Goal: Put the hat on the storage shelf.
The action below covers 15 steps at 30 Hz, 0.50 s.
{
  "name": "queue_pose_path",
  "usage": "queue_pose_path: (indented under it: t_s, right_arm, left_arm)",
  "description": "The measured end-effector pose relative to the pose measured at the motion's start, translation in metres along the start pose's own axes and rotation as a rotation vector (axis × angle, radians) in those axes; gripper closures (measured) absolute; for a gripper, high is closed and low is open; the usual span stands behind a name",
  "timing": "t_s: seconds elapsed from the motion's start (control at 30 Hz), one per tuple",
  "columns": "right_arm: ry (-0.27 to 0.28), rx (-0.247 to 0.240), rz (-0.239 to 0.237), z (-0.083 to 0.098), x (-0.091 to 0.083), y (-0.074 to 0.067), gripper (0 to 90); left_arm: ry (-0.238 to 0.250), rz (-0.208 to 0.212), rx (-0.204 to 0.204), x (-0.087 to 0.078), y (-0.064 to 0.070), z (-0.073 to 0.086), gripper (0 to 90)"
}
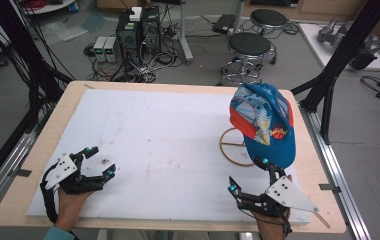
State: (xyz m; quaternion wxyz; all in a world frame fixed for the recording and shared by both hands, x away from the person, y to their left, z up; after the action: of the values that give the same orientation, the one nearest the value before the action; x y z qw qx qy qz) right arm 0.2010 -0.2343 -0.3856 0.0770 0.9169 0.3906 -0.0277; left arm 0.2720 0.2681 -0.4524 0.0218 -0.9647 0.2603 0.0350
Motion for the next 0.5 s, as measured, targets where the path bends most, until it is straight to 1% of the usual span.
queue_pose_path:
  t_s: [0.03, 0.07, 0.17, 0.23, 0.27, 0.3, 0.37, 0.5]
  right_arm:
    - [0.0, 0.0, 0.0, 0.0, 0.0, 0.0, 11.5]
    - [-0.013, 0.006, -0.013, 0.012, 0.004, -0.003, 11.5]
    - [-0.019, 0.015, -0.029, 0.028, 0.01, -0.004, 11.5]
    - [-0.032, 0.025, -0.025, 0.038, 0.014, -0.002, 11.5]
    - [-0.032, 0.025, -0.025, 0.038, 0.014, -0.002, 11.5]
    - [-0.038, 0.037, -0.022, 0.044, 0.017, 0.001, 11.5]
    - [-0.041, 0.034, -0.017, 0.048, 0.019, 0.002, 11.5]
    - [-0.043, 0.032, 0.011, 0.058, 0.023, 0.005, 11.5]
  left_arm:
    - [0.001, 0.0, 0.001, 0.0, 0.0, 0.0, 11.2]
    - [0.0, 0.0, 0.002, 0.0, 0.0, 0.0, 11.2]
    - [-0.001, 0.0, 0.008, 0.0, 0.001, 0.0, 11.2]
    - [0.0, -0.003, 0.018, 0.0, 0.002, 0.0, 11.2]
    - [0.0, -0.003, 0.018, 0.0, 0.002, 0.0, 11.2]
    - [-0.002, -0.002, 0.019, 0.0, 0.002, 0.0, 11.2]
    - [0.0, -0.003, 0.023, 0.0, 0.002, 0.0, 11.2]
    - [0.0, -0.009, 0.033, 0.0, 0.003, 0.0, 11.2]
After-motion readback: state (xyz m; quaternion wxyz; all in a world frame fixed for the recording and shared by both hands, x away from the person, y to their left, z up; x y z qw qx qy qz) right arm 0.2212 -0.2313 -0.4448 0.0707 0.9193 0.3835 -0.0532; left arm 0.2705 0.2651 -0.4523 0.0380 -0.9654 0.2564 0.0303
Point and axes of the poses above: each handheld gripper's, and its own axes: x roughly forward along the jaws, z roughly out of its underside, y roughly to its right, the point moved 1 cm from there along x, roughly forward along the jaws, and after that the axes turned 10 degrees about -z, right-handed, at the moved point
